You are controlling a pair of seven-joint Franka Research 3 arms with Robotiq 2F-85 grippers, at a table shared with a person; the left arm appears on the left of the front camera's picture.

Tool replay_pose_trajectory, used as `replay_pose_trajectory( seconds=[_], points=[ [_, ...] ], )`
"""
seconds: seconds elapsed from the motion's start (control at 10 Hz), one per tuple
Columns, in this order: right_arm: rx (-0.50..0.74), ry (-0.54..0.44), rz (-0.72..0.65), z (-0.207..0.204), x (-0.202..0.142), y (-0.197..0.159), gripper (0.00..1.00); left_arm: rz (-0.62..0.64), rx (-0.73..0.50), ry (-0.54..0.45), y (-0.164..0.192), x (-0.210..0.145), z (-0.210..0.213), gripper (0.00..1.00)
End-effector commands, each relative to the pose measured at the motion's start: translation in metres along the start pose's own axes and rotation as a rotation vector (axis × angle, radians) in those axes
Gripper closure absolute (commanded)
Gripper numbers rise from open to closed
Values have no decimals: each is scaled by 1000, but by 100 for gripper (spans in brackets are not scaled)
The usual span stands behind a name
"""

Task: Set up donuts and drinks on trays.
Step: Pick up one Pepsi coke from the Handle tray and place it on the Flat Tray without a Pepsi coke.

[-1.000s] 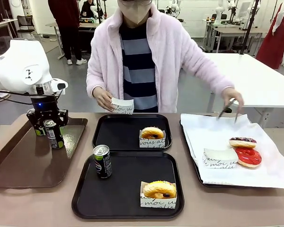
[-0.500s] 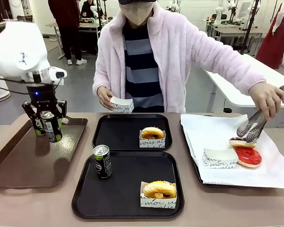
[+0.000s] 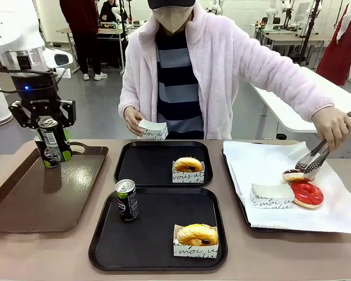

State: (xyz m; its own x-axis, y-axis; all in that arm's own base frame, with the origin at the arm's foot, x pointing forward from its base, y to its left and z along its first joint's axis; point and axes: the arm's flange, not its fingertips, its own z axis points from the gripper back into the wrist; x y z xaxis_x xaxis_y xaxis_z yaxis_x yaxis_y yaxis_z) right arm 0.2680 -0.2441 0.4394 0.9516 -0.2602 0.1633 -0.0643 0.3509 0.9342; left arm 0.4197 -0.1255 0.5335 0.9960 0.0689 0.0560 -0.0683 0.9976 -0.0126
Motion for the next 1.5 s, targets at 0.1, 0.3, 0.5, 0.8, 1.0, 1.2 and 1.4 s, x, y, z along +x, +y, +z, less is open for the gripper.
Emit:
replay_pose_trajectory(
  seconds=[0.1,0.3,0.5,0.8,1.0,1.2,1.4],
  points=[
    [15,-4,7,1,0,-1,0,0,0,0,0,0,0,100],
    [15,-4,7,1,0,-1,0,0,0,0,0,0,0,100],
    [15,-4,7,1,0,-1,0,-3,-10,-17,-13,5,-3,42],
    [15,-4,7,1,0,-1,0,-79,-28,-81,-102,40,-7,42],
    [15,-4,7,1,0,-1,0,-70,-42,-77,-129,46,-18,42],
    [15,-4,7,1,0,-1,0,-91,-61,-76,-156,67,-25,42],
    [15,-4,7,1,0,-1,0,-110,-75,-79,-178,85,-44,42]
  ],
)
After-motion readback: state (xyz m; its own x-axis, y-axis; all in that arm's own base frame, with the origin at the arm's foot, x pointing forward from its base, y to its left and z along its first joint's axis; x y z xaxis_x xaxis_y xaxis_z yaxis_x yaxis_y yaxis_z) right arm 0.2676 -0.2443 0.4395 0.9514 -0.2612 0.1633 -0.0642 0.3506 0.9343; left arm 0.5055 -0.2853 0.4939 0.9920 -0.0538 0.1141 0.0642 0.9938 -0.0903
